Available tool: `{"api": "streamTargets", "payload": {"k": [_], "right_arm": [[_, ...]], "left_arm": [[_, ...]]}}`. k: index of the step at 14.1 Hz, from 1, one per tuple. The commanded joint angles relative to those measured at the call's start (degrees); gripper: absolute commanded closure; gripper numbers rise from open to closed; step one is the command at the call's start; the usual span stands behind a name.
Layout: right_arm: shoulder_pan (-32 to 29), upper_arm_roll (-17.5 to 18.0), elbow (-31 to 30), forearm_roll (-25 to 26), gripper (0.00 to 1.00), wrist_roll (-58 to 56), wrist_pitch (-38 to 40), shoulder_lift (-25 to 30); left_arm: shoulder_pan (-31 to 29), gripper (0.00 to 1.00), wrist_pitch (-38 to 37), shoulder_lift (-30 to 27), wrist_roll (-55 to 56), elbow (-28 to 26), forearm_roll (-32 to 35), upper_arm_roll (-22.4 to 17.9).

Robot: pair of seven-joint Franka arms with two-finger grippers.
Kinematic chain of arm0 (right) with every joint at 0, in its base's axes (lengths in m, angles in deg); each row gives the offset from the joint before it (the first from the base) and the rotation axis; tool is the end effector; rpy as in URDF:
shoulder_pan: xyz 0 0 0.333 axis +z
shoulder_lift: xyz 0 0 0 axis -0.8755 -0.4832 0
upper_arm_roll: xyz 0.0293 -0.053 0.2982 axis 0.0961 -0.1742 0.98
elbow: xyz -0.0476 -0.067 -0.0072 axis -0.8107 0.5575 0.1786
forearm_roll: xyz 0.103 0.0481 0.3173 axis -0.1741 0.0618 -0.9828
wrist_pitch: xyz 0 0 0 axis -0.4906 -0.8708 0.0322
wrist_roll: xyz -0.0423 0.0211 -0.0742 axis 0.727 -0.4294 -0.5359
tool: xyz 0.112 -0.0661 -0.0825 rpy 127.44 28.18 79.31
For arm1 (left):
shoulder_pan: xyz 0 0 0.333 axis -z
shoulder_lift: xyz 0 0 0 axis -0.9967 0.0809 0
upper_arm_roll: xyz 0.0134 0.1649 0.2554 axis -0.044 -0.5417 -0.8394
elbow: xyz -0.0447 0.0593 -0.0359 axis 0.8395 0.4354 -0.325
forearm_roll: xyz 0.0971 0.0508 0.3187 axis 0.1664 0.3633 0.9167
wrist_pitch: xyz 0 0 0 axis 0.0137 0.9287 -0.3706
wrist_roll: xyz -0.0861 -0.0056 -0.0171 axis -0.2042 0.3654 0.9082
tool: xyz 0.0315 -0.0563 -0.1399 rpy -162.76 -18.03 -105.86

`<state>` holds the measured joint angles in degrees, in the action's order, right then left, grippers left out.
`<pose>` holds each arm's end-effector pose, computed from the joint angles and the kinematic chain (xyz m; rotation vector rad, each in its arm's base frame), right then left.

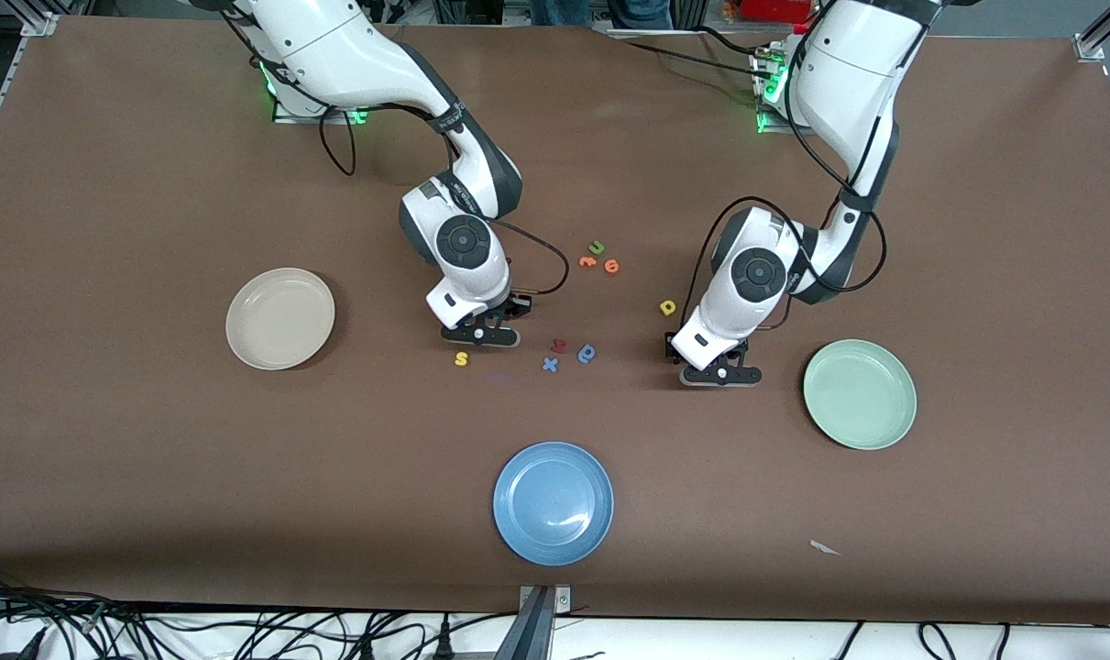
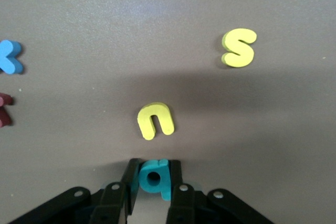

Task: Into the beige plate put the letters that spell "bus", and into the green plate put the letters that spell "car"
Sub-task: 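Carry the cyan q with the right gripper onto the cream plate and release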

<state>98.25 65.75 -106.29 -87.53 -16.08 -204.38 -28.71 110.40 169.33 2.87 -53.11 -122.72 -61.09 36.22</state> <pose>0.4806 0.3902 0.1644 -3.1269 0.1403 0.0964 0.5399 -0.2470 0.1600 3.0965 0.0162 0.0481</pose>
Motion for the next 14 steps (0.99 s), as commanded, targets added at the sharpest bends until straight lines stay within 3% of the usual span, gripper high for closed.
{"api": "streamTargets", "payload": {"k": [1, 5, 9, 14], "right_arm": [[0.4, -0.6, 0.9, 0.8, 0.98, 0.0, 0.0, -0.1], [0.1, -3.7, 0.8, 0.9, 0.98, -4.4, 7.3, 5.0], [0.0, -10.9, -0.7, 0.7, 0.98, -19.0, 17.6, 9.9], [-0.1, -21.5, -12.4, 0.0, 0.98, -36.4, 17.7, 17.2]], "left_arm": [[0.8, 0.44, 0.7, -0.2, 0.5, -0.3, -0.2, -0.5], [0.8, 0.54, 0.7, 0.3, 0.4, 0.2, -0.2, -0.6], [0.8, 0.64, 0.7, 0.7, 0.3, 0.5, -0.1, -0.7], [0.5, 0.70, 0.7, 0.7, 0.2, 0.5, 1.8, -0.7]]}}
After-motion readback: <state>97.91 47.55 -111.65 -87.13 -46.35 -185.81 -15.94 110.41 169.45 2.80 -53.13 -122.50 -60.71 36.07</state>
